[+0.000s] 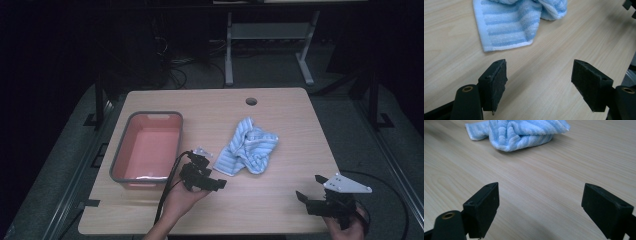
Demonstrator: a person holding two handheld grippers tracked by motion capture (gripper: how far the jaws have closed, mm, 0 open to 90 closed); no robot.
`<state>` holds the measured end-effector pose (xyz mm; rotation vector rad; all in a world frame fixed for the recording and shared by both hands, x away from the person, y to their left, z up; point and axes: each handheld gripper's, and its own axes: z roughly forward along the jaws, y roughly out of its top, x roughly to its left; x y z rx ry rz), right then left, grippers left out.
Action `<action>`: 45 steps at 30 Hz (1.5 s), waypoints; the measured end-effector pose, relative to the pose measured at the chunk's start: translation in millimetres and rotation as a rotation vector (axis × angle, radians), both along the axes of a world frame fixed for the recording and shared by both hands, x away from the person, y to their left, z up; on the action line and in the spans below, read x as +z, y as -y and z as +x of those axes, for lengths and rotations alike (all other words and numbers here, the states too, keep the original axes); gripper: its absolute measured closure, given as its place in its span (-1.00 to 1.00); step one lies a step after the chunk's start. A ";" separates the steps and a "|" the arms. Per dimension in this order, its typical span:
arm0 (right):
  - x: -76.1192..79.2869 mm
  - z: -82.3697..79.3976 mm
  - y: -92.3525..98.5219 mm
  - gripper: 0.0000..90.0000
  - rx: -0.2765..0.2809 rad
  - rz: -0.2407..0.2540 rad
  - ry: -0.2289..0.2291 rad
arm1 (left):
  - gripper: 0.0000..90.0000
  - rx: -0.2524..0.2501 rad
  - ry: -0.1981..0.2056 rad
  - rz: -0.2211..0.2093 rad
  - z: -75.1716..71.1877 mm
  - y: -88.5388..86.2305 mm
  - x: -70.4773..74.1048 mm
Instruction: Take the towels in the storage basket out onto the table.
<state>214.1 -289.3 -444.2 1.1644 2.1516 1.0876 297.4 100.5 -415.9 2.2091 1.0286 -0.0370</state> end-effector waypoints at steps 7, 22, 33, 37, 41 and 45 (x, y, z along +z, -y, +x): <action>0.0 0.0 -0.3 -0.69 0.001 -0.004 0.002 | -0.38 -0.014 0.003 -0.009 -10.2 -0.8 -1.9; -0.1 -1.2 -0.4 -0.69 0.001 -0.008 -0.001 | -0.37 -0.019 0.019 -0.019 -29.8 -9.0 -9.2; -0.9 -4.4 -2.2 -0.69 0.001 -0.017 -0.003 | -0.38 -0.034 0.023 -0.024 -46.0 -13.5 -14.0; -2.4 -5.5 -1.6 -0.69 -0.002 -0.011 -0.005 | -0.39 -0.033 0.024 -0.036 -53.9 -16.0 -18.3; -3.8 -5.9 -3.0 -0.69 0.003 -0.010 -0.015 | -0.39 -0.033 0.037 -0.046 -60.5 -18.1 -20.8; -3.8 -10.0 -5.5 -0.69 0.012 -0.013 -0.003 | -0.39 -0.045 0.047 -0.041 -67.8 -18.7 -23.8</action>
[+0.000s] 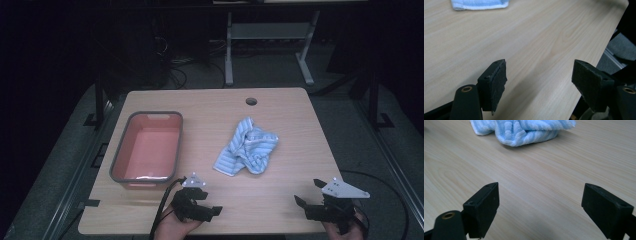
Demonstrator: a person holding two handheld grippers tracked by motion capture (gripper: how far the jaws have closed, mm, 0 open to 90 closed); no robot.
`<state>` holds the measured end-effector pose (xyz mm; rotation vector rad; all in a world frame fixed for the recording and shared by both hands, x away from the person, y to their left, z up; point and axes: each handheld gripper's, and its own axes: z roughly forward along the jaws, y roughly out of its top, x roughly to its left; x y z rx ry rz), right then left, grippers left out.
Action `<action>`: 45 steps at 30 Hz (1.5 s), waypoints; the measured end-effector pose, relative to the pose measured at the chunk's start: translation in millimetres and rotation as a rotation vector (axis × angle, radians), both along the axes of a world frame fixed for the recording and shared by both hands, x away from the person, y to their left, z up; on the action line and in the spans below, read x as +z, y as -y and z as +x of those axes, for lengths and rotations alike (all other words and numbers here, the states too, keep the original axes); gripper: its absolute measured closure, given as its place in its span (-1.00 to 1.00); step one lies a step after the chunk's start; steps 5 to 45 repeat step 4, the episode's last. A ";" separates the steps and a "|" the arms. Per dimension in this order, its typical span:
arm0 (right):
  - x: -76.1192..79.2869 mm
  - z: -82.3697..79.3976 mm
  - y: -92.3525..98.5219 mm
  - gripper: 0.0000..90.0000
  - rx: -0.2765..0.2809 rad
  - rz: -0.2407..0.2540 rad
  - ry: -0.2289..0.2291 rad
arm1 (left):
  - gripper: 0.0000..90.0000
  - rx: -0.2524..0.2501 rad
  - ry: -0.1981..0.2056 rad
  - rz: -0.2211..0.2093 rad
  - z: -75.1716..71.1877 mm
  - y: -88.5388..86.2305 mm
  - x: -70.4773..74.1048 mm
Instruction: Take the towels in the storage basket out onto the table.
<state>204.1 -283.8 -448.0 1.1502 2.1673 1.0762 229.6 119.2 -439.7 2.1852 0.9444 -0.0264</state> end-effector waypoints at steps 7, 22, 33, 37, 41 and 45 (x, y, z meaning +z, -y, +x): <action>-1.4 -2.5 -2.4 -0.69 0.009 -0.001 -0.002 | -0.39 0.002 0.019 -0.010 -0.5 -1.3 -1.7; -1.4 -2.5 -2.4 -0.69 0.009 -0.001 -0.002 | -0.39 0.002 0.019 -0.010 -0.5 -1.3 -1.7; -1.4 -2.5 -2.4 -0.69 0.009 -0.001 -0.002 | -0.39 0.002 0.019 -0.010 -0.5 -1.3 -1.7; -1.4 -2.5 -2.4 -0.69 0.009 -0.001 -0.002 | -0.39 0.002 0.019 -0.010 -0.5 -1.3 -1.7; -1.4 -2.5 -2.4 -0.69 0.009 -0.001 -0.002 | -0.39 0.002 0.019 -0.010 -0.5 -1.3 -1.7; -1.4 -2.5 -2.4 -0.69 0.009 -0.001 -0.002 | -0.39 0.002 0.019 -0.010 -0.5 -1.3 -1.7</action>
